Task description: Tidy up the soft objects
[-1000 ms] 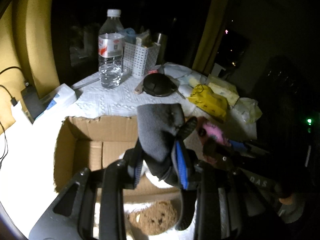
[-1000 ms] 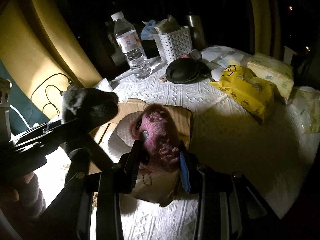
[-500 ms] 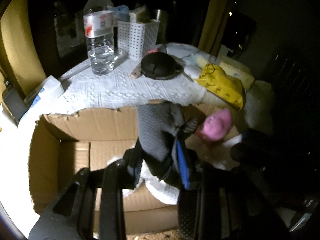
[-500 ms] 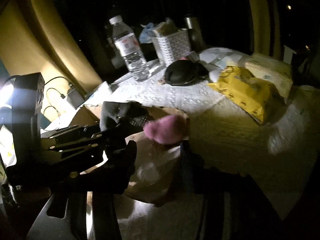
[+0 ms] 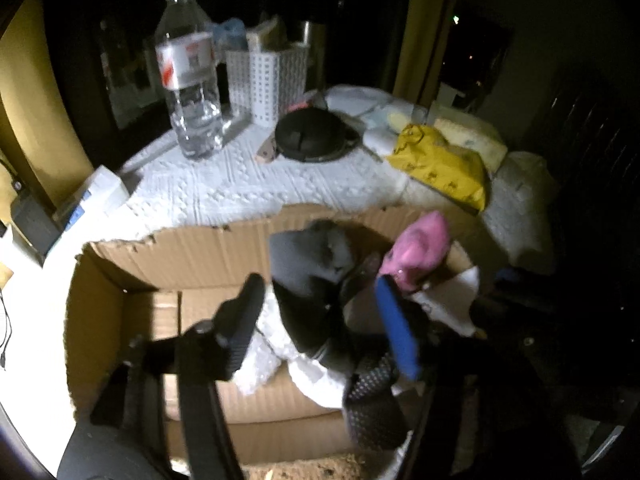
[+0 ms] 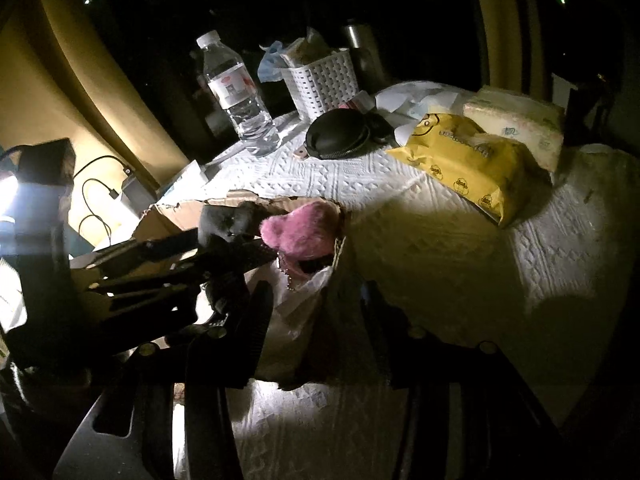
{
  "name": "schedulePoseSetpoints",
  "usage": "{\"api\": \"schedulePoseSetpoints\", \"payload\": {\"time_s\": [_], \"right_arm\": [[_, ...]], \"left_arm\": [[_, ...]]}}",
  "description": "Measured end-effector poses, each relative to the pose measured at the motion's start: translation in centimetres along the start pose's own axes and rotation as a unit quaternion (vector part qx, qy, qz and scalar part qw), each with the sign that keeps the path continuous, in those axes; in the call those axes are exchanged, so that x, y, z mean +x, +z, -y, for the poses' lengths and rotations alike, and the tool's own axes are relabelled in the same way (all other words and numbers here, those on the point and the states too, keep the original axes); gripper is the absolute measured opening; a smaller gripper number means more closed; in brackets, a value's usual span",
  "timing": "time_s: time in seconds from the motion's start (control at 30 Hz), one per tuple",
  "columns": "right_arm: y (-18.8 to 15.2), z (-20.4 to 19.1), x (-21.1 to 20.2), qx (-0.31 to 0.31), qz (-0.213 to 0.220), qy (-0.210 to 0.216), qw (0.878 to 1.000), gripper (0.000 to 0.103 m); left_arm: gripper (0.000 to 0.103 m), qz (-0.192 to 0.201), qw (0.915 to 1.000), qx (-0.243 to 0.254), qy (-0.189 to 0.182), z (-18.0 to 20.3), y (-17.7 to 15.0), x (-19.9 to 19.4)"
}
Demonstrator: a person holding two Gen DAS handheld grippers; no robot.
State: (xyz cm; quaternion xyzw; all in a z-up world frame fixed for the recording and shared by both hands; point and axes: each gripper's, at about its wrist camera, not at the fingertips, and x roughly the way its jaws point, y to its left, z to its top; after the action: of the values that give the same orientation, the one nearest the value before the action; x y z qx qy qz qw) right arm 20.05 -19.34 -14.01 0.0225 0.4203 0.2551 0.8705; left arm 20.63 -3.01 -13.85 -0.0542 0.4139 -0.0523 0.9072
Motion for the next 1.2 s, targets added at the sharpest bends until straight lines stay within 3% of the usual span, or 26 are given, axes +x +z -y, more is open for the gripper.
{"api": "schedulePoseSetpoints", "payload": {"time_s": [0.5, 1.2], "right_arm": [[-1.0, -2.5, -2.7, -0.018, 0.014, -0.011, 1.000, 0.049], [-3.2, -7.9, -5.6, -0.055, 0.025, -0.020, 0.998, 0.050]], "left_arm": [[0.067, 0.031, 0.9995, -0.007, 0.006, -0.7, -1.2, -5.5], [0.071, 0.050, 0.9987, -0.013, 0.003, -2.4, -5.5, -11.7]]}}
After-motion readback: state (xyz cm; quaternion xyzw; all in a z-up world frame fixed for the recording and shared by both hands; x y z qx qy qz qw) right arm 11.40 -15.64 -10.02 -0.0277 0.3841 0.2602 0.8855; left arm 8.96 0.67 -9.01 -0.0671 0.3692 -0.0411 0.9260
